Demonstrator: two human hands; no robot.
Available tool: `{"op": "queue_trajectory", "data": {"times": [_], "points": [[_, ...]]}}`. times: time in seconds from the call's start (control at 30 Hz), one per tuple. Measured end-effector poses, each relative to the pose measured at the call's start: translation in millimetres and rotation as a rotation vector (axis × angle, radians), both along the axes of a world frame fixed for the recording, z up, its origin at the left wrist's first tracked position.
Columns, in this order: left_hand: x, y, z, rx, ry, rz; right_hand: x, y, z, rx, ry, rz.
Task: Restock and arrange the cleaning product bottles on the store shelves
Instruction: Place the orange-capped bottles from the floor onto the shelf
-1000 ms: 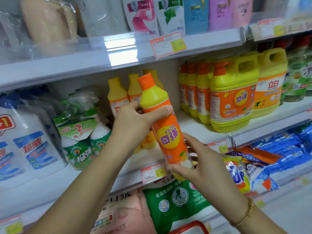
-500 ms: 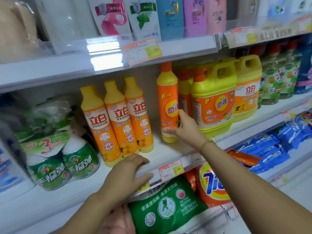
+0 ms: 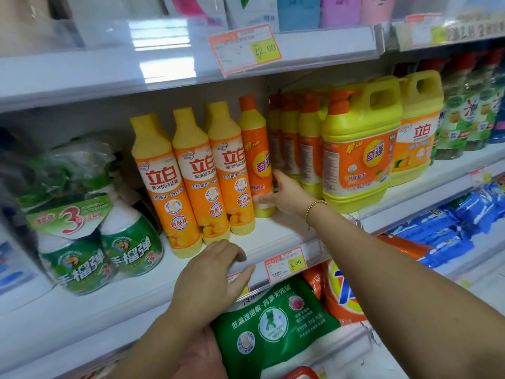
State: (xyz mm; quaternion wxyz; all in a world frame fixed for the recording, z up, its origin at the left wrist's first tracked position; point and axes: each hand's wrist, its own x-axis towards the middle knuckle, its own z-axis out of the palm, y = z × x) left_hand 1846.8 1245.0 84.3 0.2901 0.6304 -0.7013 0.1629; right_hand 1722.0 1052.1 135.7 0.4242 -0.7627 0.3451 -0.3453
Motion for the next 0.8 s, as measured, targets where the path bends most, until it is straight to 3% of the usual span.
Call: {"op": "queue_trajectory", "data": {"times": [0.2, 0.43, 0.63, 0.7, 0.8], "points": [[2.5, -2.1, -4.0, 0.001, 0.007, 0.001, 27.0, -14.8, 1.1, 0.001, 0.009, -0.082], [1.1, -2.5, -5.2, -0.034, -0.005, 0.014, 25.7, -22.7, -3.3, -0.034, 0.292, -0.074], [-2.3, 0.0, -2.7, -0.003, -0.008, 0.012, -15.0, 11.1, 2.1, -0.122, 0.294, -0.168], [-10.4, 4.0, 3.4, -0.005, 0.109, 0.042, -52.6, 43.6, 6.7, -0.122, 0.147, -0.158], [-47.1, 15.9, 13.5, -0.166, 0.505, 0.019, -125.0, 104.5, -9.0, -0.228, 0.105, -0.154]]}}
